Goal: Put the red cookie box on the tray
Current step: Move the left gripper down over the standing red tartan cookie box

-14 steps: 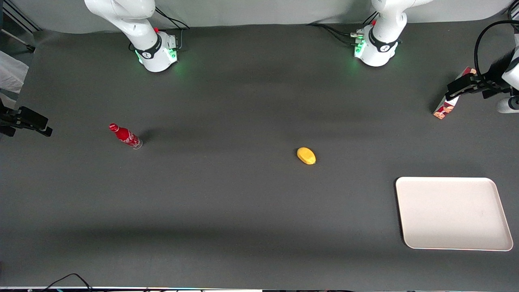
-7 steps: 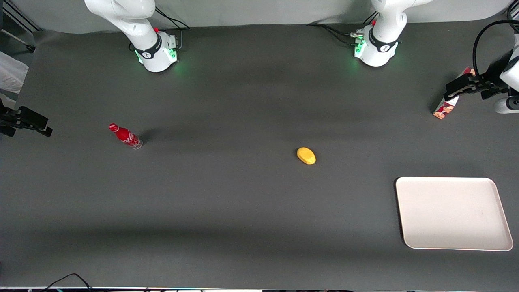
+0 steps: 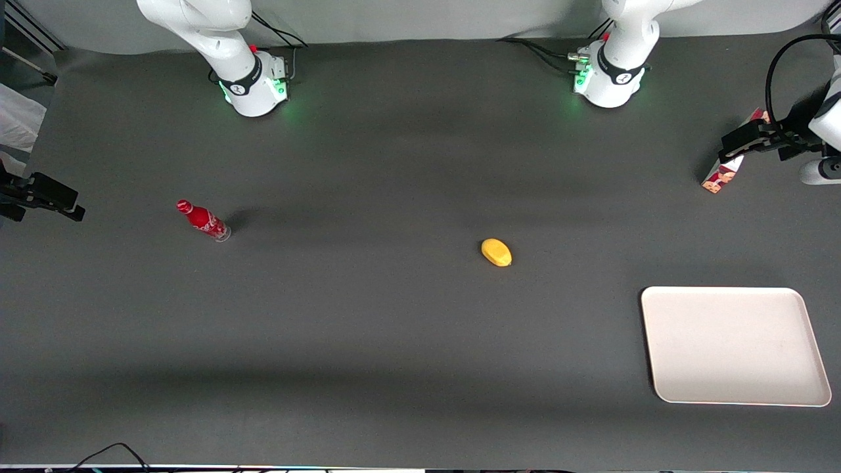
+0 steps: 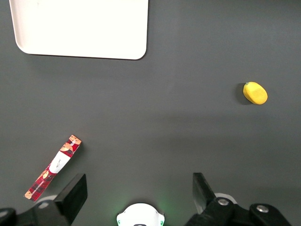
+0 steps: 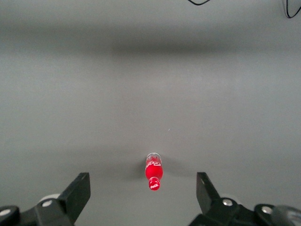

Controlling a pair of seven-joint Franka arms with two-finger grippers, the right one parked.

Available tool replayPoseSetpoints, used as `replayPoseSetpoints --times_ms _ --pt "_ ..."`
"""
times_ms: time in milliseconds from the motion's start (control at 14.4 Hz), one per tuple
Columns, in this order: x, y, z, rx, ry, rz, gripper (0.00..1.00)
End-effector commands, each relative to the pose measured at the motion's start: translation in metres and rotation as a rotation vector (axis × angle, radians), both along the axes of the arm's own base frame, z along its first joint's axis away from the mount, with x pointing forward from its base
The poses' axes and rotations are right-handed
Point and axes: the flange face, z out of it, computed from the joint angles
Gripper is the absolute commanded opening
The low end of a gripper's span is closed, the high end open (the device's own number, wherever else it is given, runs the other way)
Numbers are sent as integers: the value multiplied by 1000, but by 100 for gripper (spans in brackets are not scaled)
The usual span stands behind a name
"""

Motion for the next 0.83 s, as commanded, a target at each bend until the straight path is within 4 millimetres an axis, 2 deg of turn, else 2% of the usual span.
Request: replayPoseSetpoints --times_ms 0,277,415,554,762 --pt "-1 -1 4 -13 11 1 100" --pt "-2 -1 4 -13 14 2 100" --pt "-7 5 6 0 41 0 100" --pt "-21 55 18 25 52 -60 100" --pt "-38 129 16 34 97 -199 100"
